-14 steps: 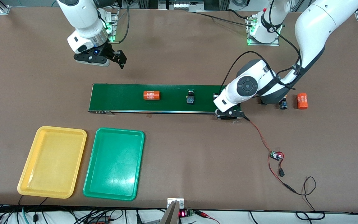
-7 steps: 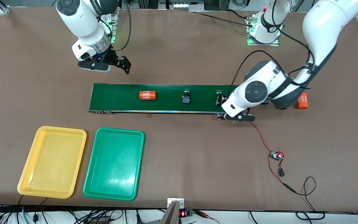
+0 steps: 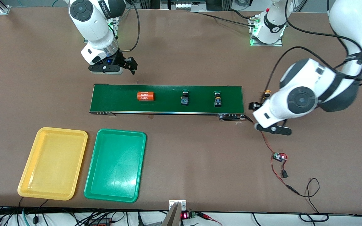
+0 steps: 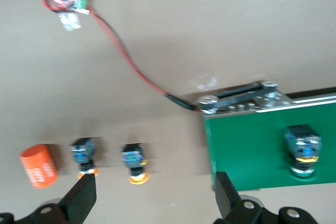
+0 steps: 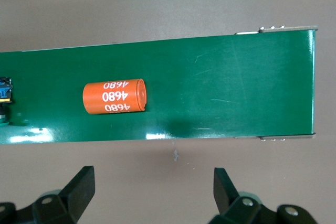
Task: Sort buttons by color to trays
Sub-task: 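Grasp the second orange cylinder with the left gripper while the right gripper lowers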
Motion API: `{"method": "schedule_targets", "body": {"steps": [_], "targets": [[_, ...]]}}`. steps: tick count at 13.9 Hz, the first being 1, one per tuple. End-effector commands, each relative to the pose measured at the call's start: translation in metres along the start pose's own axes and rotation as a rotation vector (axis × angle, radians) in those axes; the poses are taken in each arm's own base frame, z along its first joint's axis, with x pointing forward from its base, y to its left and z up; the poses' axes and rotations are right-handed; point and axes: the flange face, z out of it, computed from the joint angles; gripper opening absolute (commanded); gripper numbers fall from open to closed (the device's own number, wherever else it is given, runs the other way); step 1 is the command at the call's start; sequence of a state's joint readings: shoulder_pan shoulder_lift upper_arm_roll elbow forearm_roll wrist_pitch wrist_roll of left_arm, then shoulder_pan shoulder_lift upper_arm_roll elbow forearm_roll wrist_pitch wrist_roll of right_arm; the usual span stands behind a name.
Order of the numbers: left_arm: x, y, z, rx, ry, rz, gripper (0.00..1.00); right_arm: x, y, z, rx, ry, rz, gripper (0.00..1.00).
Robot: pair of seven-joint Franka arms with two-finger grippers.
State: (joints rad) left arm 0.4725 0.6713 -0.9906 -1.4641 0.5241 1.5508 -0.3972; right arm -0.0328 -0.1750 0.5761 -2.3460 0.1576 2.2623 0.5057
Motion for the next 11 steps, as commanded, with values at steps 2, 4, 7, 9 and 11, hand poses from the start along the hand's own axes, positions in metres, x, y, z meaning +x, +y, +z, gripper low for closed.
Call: {"method": "schedule_targets", "body": {"steps": [2, 4, 7, 9, 11], "targets": [[0.005, -0.068, -0.005, 0.044, 0.004, 0.035, 1.0, 0.006, -0.005, 0.008, 0.014, 0.023, -0.03, 1.0], [0.0, -0.097, -0.006, 0.022, -0.02, 0.083, 1.0, 0.01, -0.006, 0.016, 0.029, 0.026, -0.028, 1.0], [-0.01, -0.148, 0.004, -0.017, -0.033, 0.053, 1.0, 0.014, -0.007, 0.027, 0.044, 0.019, -0.022, 1.0], [-0.021, -0.182, 0.026, 0.034, -0.037, -0.021, 1.0, 0.014, -0.015, 0.038, 0.064, 0.018, -0.027, 1.0], [-0.037, -0.219, 0.051, 0.064, -0.008, -0.07, 1.0, 0.015, -0.017, 0.048, 0.066, 0.014, -0.038, 1.0]]}}
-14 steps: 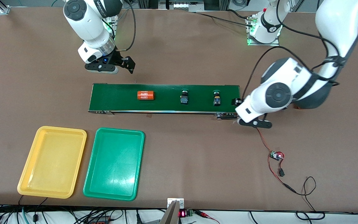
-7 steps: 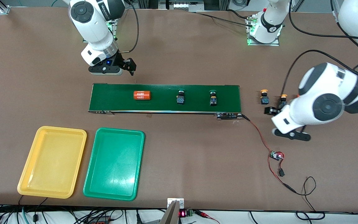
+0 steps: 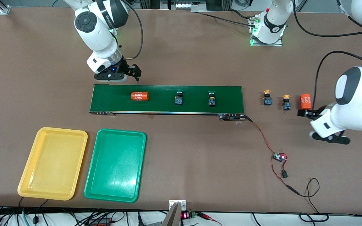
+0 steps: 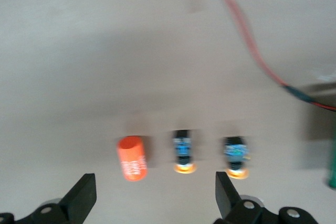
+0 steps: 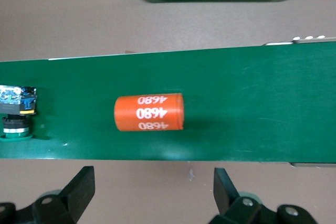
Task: Sort buttons by color to trays
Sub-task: 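Grasp the second orange cylinder with the left gripper while the right gripper lowers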
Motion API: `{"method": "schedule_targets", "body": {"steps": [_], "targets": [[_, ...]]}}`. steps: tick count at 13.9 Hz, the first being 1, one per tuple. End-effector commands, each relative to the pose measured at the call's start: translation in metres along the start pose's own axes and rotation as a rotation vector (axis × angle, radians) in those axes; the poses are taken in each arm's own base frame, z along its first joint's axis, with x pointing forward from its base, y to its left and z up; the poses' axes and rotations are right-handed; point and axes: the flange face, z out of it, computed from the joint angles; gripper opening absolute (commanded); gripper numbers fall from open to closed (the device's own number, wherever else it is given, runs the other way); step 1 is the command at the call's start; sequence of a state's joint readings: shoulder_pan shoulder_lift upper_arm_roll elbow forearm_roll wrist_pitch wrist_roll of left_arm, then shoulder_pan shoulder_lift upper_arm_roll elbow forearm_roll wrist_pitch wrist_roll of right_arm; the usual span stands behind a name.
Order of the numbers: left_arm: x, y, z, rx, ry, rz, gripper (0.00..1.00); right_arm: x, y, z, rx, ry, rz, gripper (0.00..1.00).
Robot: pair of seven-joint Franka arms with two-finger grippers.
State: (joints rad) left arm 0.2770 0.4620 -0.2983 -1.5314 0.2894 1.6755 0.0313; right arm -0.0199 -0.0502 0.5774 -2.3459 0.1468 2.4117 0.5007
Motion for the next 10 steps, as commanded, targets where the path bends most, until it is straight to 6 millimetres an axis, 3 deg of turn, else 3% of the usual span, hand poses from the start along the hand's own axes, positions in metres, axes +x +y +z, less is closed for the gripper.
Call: {"method": "schedule_targets", "body": {"steps": [1, 4, 6, 10], "targets": [[-0.035, -0.032, 0.033, 0.026, 0.055, 0.001, 1.0, 0.004, -0.01, 0.012, -0.006, 0.007, -0.046, 1.0], [-0.063, -0.063, 0.079, 0.002, 0.143, 0.028, 1.0, -0.001, -0.019, 0.027, -0.041, -0.002, -0.05, 1.0], [-0.072, -0.071, 0.112, -0.059, 0.151, 0.078, 1.0, 0.0, -0.027, 0.034, -0.048, -0.006, -0.034, 1.0], [-0.085, -0.059, 0.158, -0.09, 0.154, 0.097, 1.0, 0.008, -0.032, 0.039, -0.039, -0.017, -0.025, 1.0]]}}
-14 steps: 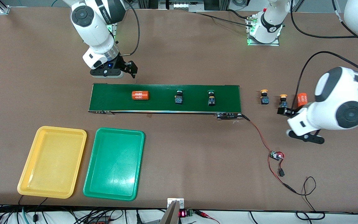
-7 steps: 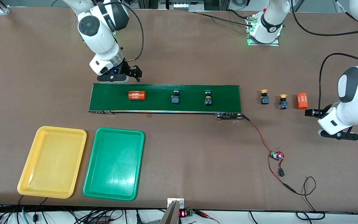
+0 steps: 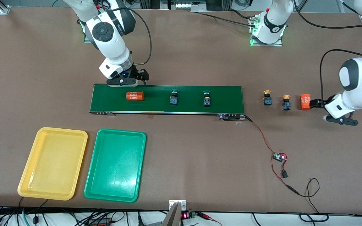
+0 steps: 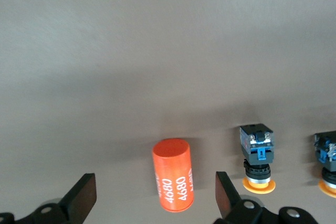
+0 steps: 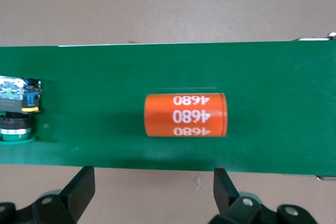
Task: Sort buttons by color to trays
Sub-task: 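Grasp the second orange cylinder with the left gripper while the right gripper lowers, then place the cylinder on the belt while the right gripper grasps a button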
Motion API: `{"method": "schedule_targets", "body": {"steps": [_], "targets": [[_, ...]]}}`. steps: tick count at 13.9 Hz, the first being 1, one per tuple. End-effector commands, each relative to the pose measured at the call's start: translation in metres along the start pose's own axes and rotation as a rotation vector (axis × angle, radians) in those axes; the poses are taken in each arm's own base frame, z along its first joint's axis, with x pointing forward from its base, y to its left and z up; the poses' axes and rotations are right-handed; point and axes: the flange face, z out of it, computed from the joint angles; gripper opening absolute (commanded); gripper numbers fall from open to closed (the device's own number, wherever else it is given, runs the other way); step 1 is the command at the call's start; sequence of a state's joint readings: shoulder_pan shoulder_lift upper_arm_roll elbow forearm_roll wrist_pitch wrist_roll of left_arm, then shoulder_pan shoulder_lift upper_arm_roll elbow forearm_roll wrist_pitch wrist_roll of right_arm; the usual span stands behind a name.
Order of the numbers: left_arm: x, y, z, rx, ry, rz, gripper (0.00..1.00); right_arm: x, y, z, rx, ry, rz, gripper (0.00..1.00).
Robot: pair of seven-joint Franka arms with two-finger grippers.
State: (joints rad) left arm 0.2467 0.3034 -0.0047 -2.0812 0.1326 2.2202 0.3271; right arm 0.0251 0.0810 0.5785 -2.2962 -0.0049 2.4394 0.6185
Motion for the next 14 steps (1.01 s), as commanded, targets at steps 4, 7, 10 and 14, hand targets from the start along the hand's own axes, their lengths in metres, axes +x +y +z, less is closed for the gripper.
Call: {"method": "schedule_targets", "body": {"steps": [4, 7, 10, 14], "targets": [[-0.018, 0.009, 0.062, -0.033, -0.001, 0.054, 1.0, 0.013, -0.019, 0.015, -0.011, 0.0, 0.004, 1.0], [-0.024, 0.01, 0.076, -0.045, -0.026, 0.058, 1.0, 0.024, -0.029, 0.022, -0.011, 0.005, 0.02, 1.0], [-0.033, 0.002, 0.097, -0.058, -0.065, 0.037, 1.0, 0.031, -0.03, 0.026, -0.01, 0.005, 0.029, 1.0], [-0.037, -0.005, 0.102, -0.06, -0.078, 0.023, 0.45, 0.036, -0.039, 0.035, -0.013, 0.0, 0.023, 1.0]]}}
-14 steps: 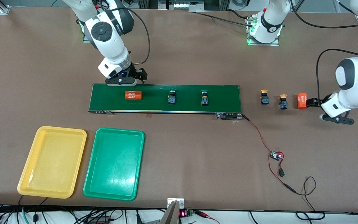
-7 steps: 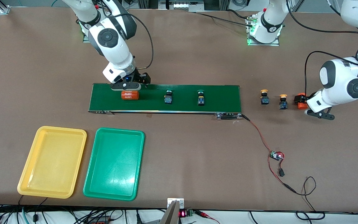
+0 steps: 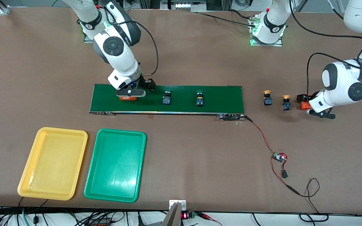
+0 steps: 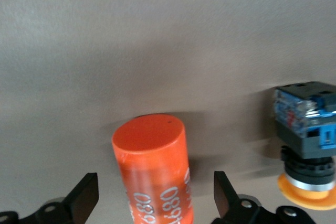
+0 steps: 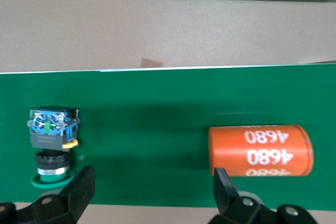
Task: Sort buttons by color to trays
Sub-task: 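Place the cylinder on the belt while the right gripper grasps a button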
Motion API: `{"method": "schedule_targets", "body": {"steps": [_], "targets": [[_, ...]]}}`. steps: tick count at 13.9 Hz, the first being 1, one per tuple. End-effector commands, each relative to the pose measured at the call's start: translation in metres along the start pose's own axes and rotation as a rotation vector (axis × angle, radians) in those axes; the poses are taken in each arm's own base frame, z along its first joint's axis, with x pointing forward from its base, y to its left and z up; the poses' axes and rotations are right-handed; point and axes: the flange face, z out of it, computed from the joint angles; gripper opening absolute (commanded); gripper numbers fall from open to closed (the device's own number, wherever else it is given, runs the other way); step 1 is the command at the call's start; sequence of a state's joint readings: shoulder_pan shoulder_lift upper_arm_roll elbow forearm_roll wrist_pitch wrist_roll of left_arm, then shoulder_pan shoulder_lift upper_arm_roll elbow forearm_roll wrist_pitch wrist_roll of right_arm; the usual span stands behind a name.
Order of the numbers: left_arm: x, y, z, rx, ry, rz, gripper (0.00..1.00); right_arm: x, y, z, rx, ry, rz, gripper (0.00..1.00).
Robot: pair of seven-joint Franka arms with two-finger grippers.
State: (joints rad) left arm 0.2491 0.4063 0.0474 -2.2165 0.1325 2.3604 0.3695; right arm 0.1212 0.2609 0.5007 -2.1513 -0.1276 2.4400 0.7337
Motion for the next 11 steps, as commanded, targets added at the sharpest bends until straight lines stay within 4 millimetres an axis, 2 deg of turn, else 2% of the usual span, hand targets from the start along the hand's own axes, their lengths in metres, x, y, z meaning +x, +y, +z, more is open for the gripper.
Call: {"method": "schedule_targets", "body": {"steps": [1, 4, 6, 9, 11], "targets": [[0.0, -0.002, -0.005, -0.012, 0.016, 0.0, 0.38, 0.007, -0.011, 0.005, -0.007, 0.011, 0.004, 1.0], [0.004, -0.006, -0.019, -0.001, 0.041, -0.006, 0.26, 0.006, -0.012, 0.006, -0.007, 0.011, 0.002, 1.0], [0.013, -0.001, -0.056, 0.019, 0.075, 0.027, 0.24, 0.008, -0.012, 0.008, -0.005, 0.01, 0.006, 1.0], [0.038, 0.048, -0.106, -0.018, -0.018, 0.126, 0.23, 0.011, -0.012, 0.01, -0.001, 0.007, 0.01, 1.0], [0.052, 0.097, -0.135, -0.023, -0.045, 0.258, 0.21, 0.013, -0.012, 0.013, -0.002, 0.006, 0.008, 1.0]]}}
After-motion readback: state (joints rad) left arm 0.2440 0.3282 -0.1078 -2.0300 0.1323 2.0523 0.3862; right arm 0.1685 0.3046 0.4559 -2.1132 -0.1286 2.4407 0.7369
